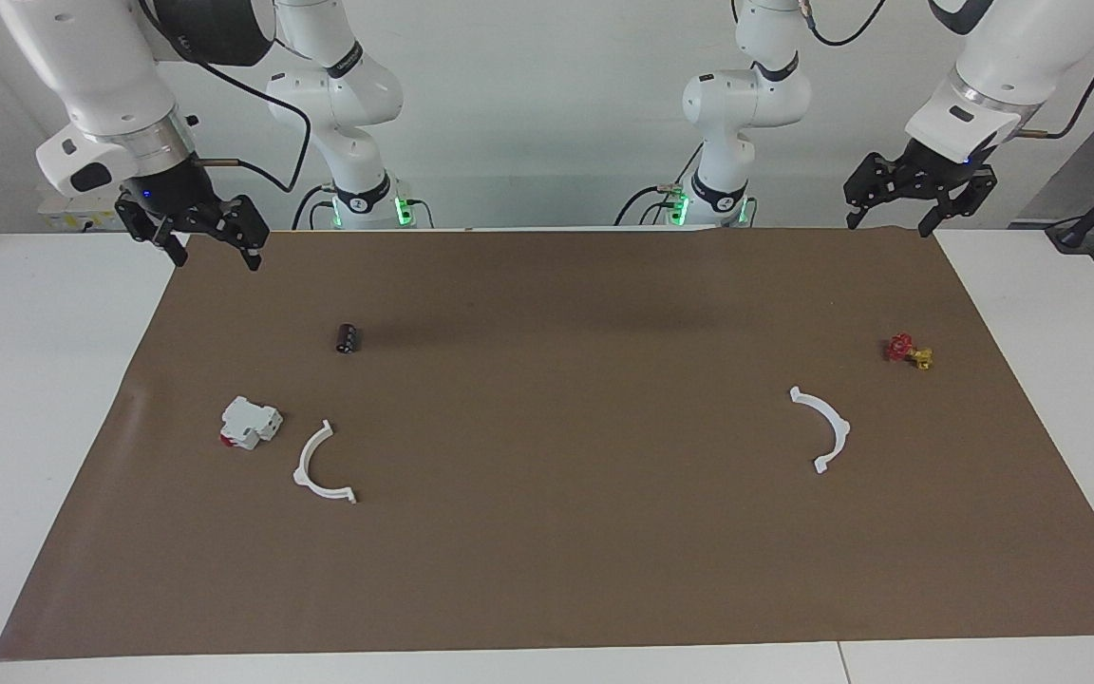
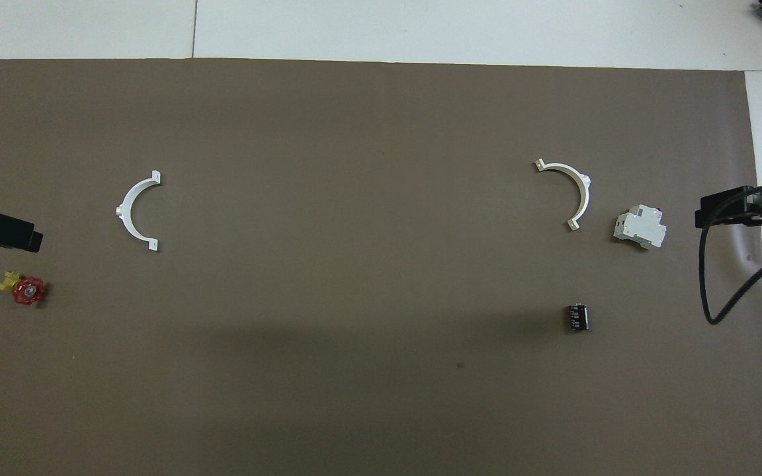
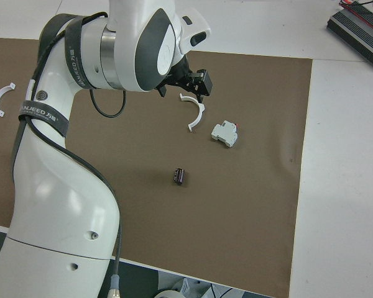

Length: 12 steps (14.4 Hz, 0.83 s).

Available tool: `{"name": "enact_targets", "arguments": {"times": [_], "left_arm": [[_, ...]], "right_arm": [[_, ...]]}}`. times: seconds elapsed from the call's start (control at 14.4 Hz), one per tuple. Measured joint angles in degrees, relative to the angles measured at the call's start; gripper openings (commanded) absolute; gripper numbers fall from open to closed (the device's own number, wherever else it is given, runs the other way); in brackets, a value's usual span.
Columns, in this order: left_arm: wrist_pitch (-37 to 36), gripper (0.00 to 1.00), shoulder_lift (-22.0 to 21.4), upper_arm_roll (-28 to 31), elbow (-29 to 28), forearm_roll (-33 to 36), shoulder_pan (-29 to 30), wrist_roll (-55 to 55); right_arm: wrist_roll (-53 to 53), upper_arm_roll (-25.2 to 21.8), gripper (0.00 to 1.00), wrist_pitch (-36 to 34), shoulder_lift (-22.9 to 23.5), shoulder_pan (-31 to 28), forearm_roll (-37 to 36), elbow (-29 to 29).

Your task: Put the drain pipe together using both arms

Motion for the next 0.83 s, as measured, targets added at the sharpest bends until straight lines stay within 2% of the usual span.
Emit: {"name": "enact_targets", "arguments": {"times": [0.42, 0.55, 0.69, 0.83], "left_arm": [[0.0, 1.0, 0.0, 0.0, 0.0, 0.0, 0.0, 0.0], [0.0, 1.0, 0.0, 0.0, 0.0, 0.0, 0.0, 0.0], [0.0, 1.0, 0.0, 0.0, 0.0, 0.0, 0.0, 0.0], [0.0, 1.0, 0.0, 0.0, 0.0, 0.0, 0.0, 0.0]], "right_arm": [[-0.1, 0.0, 1.0, 0.4, 0.0, 0.0, 0.0, -0.3], [-1.6, 0.1, 1.0, 3.9, 0.0, 0.6, 0.0, -1.7], [-7.5, 0.2, 1.0, 8.6, 0.3, 1.0, 0.0, -4.3], [-12.9, 0.2, 1.0, 14.3, 2.4, 1.2, 1.4, -6.6]]}}
